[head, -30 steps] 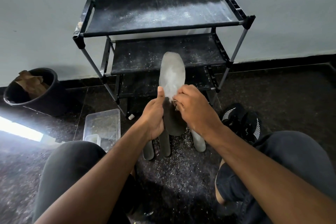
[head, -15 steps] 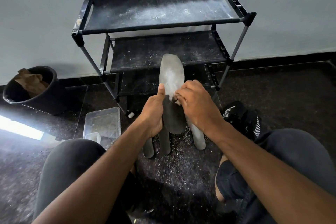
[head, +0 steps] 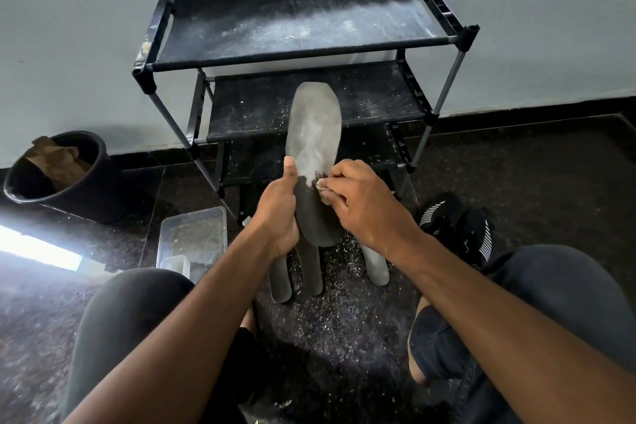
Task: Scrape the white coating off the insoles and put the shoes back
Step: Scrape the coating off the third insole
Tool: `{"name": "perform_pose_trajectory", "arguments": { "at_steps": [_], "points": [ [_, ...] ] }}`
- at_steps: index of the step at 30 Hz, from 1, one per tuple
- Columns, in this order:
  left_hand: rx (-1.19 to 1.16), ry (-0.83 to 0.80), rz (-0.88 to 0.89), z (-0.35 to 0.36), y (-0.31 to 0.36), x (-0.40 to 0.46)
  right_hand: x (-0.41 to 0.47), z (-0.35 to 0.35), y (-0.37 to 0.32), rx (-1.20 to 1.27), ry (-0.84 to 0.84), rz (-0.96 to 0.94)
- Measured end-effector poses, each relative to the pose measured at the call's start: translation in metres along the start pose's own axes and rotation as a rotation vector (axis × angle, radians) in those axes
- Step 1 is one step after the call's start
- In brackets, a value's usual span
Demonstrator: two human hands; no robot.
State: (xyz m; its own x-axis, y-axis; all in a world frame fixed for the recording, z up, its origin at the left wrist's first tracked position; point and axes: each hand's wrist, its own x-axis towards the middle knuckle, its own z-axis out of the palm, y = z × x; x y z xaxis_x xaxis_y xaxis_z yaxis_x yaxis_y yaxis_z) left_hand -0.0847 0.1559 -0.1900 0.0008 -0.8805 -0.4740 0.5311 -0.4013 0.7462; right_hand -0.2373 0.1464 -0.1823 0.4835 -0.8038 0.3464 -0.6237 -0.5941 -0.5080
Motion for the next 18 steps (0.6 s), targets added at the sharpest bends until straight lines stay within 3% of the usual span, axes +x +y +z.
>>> {"name": "perform_pose_trajectory", "arguments": {
  "at_steps": [4, 8, 14, 18],
  "points": [
    [-0.034, 0.004, -0.021, -0.001, 0.003, -0.003, 0.000, 0.000, 0.001, -0.121, -0.079, -0.068],
    [-0.027, -0.005, -0.018, 0.002, 0.003, -0.005, 0.001, 0.000, 0.000, -0.084, -0.002, -0.032],
    [0.065, 0.002, -0.046, 0.000, 0.001, -0.006, -0.007, 0.009, -0.010, 0.045, -0.054, -0.047],
    [0.114, -0.055, -0.070, 0.007, -0.008, -0.009, -0.002, 0.000, -0.008, -0.003, -0.019, -0.038]
  ]
}}
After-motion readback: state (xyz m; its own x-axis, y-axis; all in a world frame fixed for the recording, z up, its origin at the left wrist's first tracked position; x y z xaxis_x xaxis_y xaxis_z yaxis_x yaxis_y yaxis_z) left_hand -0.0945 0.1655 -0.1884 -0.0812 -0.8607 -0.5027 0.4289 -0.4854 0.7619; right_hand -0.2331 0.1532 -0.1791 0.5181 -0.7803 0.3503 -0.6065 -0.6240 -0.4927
